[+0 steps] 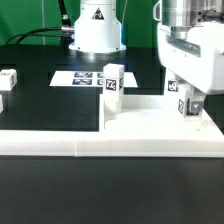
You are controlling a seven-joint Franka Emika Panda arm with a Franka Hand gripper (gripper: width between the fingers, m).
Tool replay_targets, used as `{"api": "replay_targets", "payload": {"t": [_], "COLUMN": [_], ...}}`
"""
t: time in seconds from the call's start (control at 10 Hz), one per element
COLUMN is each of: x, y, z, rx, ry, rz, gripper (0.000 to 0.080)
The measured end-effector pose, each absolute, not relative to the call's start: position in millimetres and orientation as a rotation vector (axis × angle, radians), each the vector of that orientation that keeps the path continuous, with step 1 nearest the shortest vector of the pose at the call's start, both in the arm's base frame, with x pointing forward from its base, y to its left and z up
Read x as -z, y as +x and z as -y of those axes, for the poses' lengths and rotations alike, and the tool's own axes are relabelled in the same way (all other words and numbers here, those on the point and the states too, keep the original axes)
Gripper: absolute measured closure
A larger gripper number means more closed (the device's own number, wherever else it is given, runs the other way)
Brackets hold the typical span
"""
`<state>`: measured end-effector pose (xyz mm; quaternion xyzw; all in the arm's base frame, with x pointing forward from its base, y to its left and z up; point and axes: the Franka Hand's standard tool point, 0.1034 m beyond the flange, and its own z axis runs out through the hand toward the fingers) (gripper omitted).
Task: Assemble square table
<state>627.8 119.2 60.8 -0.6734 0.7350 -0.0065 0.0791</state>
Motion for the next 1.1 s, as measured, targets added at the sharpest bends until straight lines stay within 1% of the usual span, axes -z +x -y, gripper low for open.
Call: {"api": "replay_targets", "payload": {"t": [0.4, 0.9, 1.0, 1.1], "x": [-61.1, -60.2, -60.1, -60.1], "y": [629.6, 627.6, 627.6, 627.6], "z": [-121.0, -113.6, -113.5, -113.5], "rx": [0.012, 0.011, 0.011, 0.011], "ry": [-1.703, -1.63, -1.63, -1.63], "rz": [-2.423, -2.484, -2.484, -2.484], "gripper": [0.0508, 0.0505, 0.0271, 0.0271]}}
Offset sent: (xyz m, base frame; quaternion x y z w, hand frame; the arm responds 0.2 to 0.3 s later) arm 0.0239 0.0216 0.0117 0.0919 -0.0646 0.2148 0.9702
